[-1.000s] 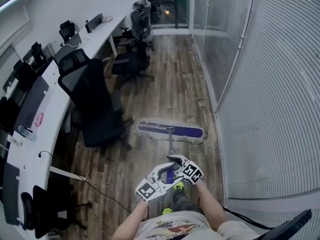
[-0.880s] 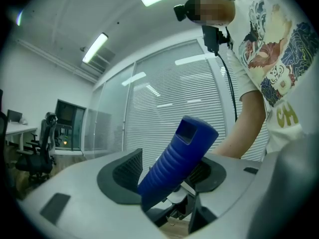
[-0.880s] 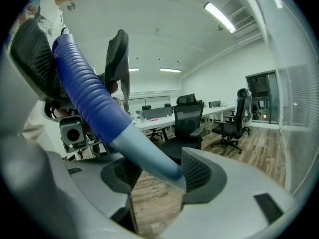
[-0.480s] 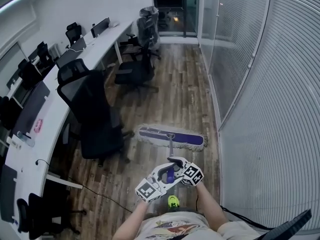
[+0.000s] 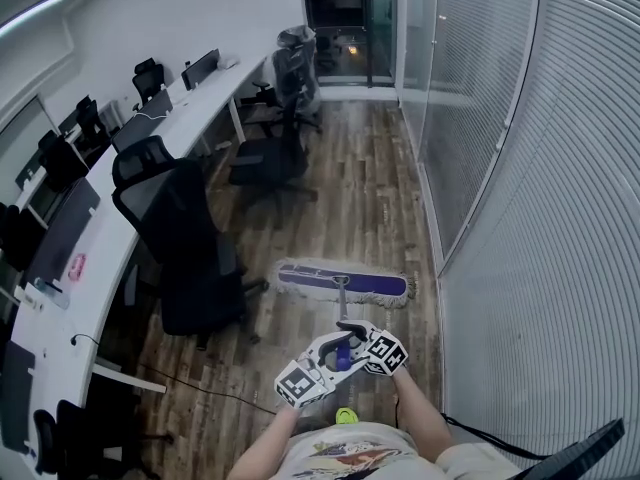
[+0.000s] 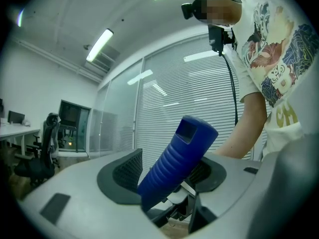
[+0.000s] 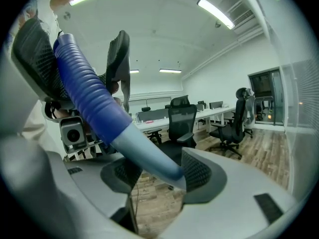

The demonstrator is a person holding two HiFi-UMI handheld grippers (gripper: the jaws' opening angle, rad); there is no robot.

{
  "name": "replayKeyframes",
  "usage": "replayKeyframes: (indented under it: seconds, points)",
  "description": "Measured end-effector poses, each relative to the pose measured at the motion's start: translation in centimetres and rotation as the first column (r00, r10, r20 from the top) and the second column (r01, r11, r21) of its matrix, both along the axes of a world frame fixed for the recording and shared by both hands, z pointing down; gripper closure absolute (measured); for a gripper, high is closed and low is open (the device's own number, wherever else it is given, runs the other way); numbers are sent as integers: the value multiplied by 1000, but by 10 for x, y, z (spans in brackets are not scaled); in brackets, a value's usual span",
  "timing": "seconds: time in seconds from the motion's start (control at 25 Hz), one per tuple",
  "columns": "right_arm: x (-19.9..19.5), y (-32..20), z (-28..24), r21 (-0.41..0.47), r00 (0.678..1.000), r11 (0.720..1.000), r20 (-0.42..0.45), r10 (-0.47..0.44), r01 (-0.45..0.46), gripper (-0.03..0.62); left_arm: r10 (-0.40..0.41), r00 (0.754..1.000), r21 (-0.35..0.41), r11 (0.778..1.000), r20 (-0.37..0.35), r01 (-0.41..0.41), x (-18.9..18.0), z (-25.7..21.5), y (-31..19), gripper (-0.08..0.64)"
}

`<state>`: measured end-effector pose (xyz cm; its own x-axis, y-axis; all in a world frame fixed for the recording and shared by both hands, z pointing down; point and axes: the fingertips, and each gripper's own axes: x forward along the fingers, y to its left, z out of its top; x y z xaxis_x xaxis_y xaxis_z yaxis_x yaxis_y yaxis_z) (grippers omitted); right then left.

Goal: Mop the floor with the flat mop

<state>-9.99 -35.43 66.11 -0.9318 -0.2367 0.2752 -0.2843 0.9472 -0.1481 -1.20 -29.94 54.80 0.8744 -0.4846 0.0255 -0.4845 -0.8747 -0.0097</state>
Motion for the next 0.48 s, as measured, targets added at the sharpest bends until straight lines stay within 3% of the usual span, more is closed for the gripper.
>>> replayKeyframes:
  seconds: [0.2, 0.48]
  points:
    - [1, -5, -4, -2, 1000, 1000, 26, 13, -13, 376, -26, 1000, 11, 1000, 7, 26, -2, -1, -6, 331]
    - [2, 8, 6, -6, 1000, 1000, -15, -9, 9, 376, -18, 999, -10, 1000, 46, 18, 0, 10, 8, 333]
